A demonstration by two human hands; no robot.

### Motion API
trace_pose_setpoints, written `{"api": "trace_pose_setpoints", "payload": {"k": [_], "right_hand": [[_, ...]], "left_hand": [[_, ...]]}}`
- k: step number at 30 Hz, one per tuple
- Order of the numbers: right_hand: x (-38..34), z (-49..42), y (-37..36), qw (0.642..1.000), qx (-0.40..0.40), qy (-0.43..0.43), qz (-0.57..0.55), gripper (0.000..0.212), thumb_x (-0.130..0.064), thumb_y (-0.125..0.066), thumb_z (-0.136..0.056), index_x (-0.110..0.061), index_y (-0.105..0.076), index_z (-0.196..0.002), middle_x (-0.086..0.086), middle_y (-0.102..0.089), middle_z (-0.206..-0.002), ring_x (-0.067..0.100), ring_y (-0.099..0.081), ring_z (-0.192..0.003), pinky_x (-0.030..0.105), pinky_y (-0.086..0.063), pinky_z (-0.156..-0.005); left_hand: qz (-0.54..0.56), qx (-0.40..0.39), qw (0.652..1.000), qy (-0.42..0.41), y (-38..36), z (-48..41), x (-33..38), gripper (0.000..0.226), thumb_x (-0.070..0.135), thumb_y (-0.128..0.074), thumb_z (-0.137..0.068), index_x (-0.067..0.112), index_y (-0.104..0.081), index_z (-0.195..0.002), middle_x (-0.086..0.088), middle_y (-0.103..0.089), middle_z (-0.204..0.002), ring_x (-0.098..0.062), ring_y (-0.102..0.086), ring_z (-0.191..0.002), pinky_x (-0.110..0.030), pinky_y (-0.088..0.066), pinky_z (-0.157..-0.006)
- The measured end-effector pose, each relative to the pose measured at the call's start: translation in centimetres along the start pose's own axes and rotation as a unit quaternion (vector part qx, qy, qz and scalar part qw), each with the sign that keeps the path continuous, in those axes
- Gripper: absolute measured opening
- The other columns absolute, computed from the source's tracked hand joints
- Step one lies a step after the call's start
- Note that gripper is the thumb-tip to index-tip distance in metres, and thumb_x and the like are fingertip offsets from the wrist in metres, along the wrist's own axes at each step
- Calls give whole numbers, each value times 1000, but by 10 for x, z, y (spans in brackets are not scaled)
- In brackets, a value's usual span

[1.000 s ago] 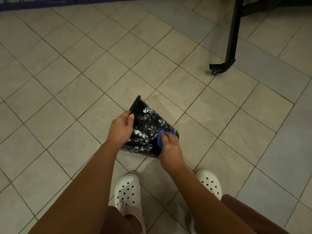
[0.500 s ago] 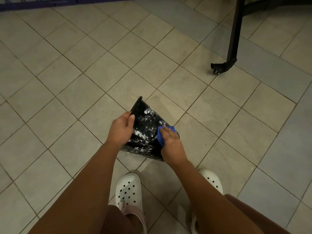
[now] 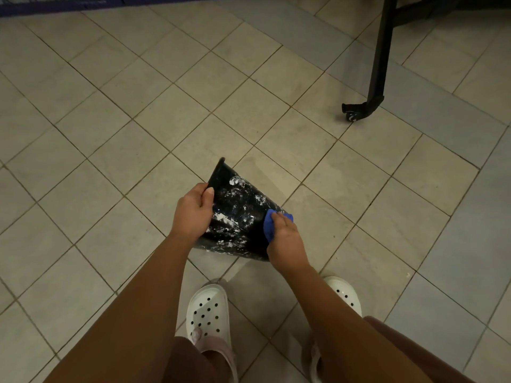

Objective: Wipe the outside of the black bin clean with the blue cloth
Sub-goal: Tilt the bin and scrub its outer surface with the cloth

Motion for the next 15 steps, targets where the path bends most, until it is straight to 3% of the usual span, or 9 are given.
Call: {"api": "trace_pose_setpoints", "payload": {"k": [3, 6, 8, 11, 15], "right_hand": [[3, 7, -5, 999, 11, 43, 31, 66, -15, -57, -87, -8, -27, -145, 10, -31, -148, 28, -21, -137, 37, -21, -115], [6, 18, -9, 997, 18, 80, 8, 76, -55, -49, -84, -12, -29, -144, 4, -29, -149, 25, -12, -137, 40, -21, -114], [9, 23, -12, 995, 16, 50, -87, 78, -65, -36, -82, -16, -33, -142, 2, -26, -150, 16, -13, -136, 36, -20, -113], [17, 25, -13, 985, 54, 18, -163, 67, -61, -32, -85, -21, -43, -138, 0, -29, -150, 11, -20, -134, 33, -21, -114], [28, 29, -19, 979, 118, -17, -164, 44, -30, -59, -89, -24, -51, -132, 7, -25, -152, 23, -18, -141, 36, -18, -114]], "left_hand": [[57, -29, 996, 62, 0, -4, -5, 21, 22, -43, -103, 15, -62, -106, -4, -64, -93, -19, -59, -87, -30, -44, -75], [160, -54, 975, 146, 1, -7, -12, 23, 22, -45, -100, 18, -59, -82, -5, -61, -82, -26, -58, -85, -34, -42, -74], [155, -85, 972, 155, -3, -4, -9, 32, 38, -39, -104, 20, -64, -94, -2, -66, -91, -25, -61, -89, -36, -45, -80], [124, -109, 975, 151, -9, -2, -4, 53, 56, -32, -101, 19, -62, -125, -4, -69, -114, -25, -63, -105, -47, -46, -99], [139, -118, 970, 160, -12, -5, -2, 41, 47, -34, -104, 22, -58, -126, -4, -68, -115, -27, -63, -108, -52, -46, -101]]}}
Point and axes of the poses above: each hand's wrist, its own z-axis away from the middle knuckle, its own y-axis out of the back of the hand, x = y × z, the point moved 6 cm from there along -z, towards the middle knuckle
